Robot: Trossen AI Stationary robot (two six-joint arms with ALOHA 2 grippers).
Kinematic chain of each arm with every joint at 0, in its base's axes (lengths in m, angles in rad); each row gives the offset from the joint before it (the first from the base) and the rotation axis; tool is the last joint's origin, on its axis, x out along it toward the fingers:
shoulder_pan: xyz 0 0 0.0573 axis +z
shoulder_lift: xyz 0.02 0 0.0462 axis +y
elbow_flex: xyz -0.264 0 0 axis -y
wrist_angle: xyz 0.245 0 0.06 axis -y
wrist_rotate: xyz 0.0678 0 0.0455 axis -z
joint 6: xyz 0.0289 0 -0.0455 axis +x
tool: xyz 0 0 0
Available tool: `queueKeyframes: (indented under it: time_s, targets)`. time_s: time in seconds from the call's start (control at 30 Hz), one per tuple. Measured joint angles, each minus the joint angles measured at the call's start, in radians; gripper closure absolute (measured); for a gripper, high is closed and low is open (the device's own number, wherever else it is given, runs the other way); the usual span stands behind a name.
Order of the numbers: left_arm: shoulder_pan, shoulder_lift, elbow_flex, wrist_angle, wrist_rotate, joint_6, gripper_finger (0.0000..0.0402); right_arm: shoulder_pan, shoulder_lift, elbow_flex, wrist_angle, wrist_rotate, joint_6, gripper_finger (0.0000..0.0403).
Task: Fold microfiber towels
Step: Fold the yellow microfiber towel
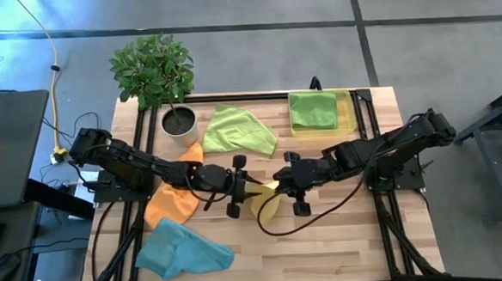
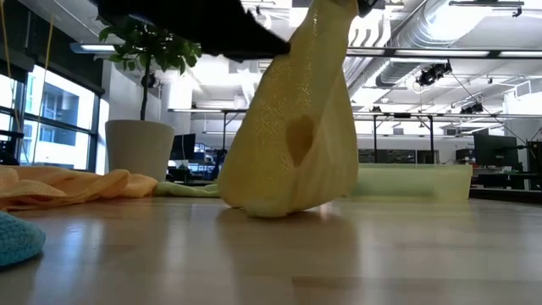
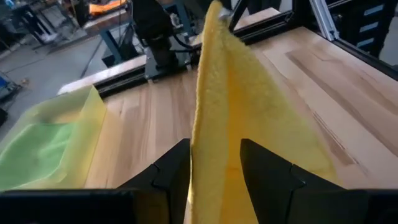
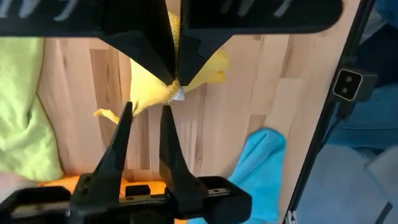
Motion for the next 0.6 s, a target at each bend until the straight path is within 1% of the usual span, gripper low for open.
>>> queueKeyframes:
  time_s: [0.1,0.2,0.33,0.4,0.5,0.6]
  targets:
    - [0.009,0.000,0.000,-0.127,0.087,-0.053,0.0273,0.000,0.000,0.000,-0.003,0.007,-0.024,0.0403]
    - [0.008,0.000,0.000,-0.251,0.176,-0.066,0.0273,0.000,0.000,0.000,-0.004,0.012,-0.044,0.0403]
    - [-0.009,0.000,0.000,-0.387,0.251,-0.066,0.0273,0.000,0.000,0.000,-0.011,0.013,-0.056,0.0403]
    - [-0.019,0.000,0.000,-0.419,0.253,-0.067,0.0273,0.000,0.000,0.000,-0.011,0.023,-0.061,0.0403]
    - [-0.029,0.000,0.000,-0.417,0.238,-0.073,0.0275,0.000,0.000,0.000,-0.011,0.057,-0.071,0.0403]
    - [-0.029,0.003,0.000,-0.400,0.187,-0.129,0.0283,0.000,0.000,0.000,-0.011,0.090,-0.058,0.0403]
